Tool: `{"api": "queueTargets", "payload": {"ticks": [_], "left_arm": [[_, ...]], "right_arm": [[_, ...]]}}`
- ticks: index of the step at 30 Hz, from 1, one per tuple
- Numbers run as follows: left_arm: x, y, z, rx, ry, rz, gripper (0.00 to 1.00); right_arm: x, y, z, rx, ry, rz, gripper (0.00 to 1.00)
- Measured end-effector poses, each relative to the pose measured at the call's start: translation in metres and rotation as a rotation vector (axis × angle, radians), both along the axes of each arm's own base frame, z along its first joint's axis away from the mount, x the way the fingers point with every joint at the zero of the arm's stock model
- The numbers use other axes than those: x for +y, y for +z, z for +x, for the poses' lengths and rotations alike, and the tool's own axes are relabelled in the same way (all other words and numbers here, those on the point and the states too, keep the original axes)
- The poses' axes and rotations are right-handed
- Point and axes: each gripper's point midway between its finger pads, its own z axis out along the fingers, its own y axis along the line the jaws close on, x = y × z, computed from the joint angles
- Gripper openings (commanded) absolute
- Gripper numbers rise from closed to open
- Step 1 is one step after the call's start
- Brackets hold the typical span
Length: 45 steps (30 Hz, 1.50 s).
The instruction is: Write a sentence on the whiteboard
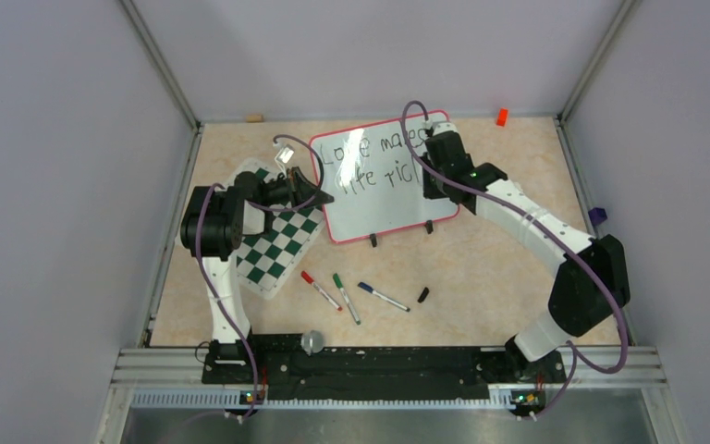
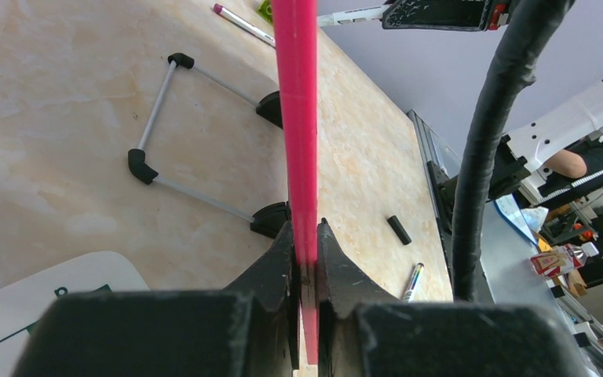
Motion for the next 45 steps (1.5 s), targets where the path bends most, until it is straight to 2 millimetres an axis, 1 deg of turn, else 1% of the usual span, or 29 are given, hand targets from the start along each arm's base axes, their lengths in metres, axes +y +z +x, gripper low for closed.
{"api": "queueTargets", "payload": {"ticks": [5, 14, 18, 31, 39, 45], "left_arm": [[0.0, 0.0, 0.0, -0.002, -0.001, 0.0, 0.0], [0.0, 0.0, 0.0, -0.001, -0.001, 0.0, 0.0], [0.0, 0.0, 0.0, -0.001, -0.001, 0.0, 0.0], [0.0, 0.0, 0.0, -0.001, -0.001, 0.0, 0.0], [0.0, 0.0, -0.001, 0.002, 0.003, -0.001, 0.0], [0.0, 0.0, -0.001, 0.002, 0.003, -0.001, 0.0]], "right_arm": [[0.001, 0.003, 0.001, 0.001, 0.002, -0.003, 0.0], [0.008, 0.022, 0.017, -0.036, 0.016, -0.005, 0.0], [0.009, 0.027, 0.021, -0.051, 0.019, -0.007, 0.0], [0.004, 0.027, 0.023, -0.056, 0.007, -0.023, 0.0], [0.004, 0.027, 0.023, -0.057, 0.005, -0.021, 0.0], [0.001, 0.021, 0.02, -0.055, -0.003, -0.019, 0.0]]}}
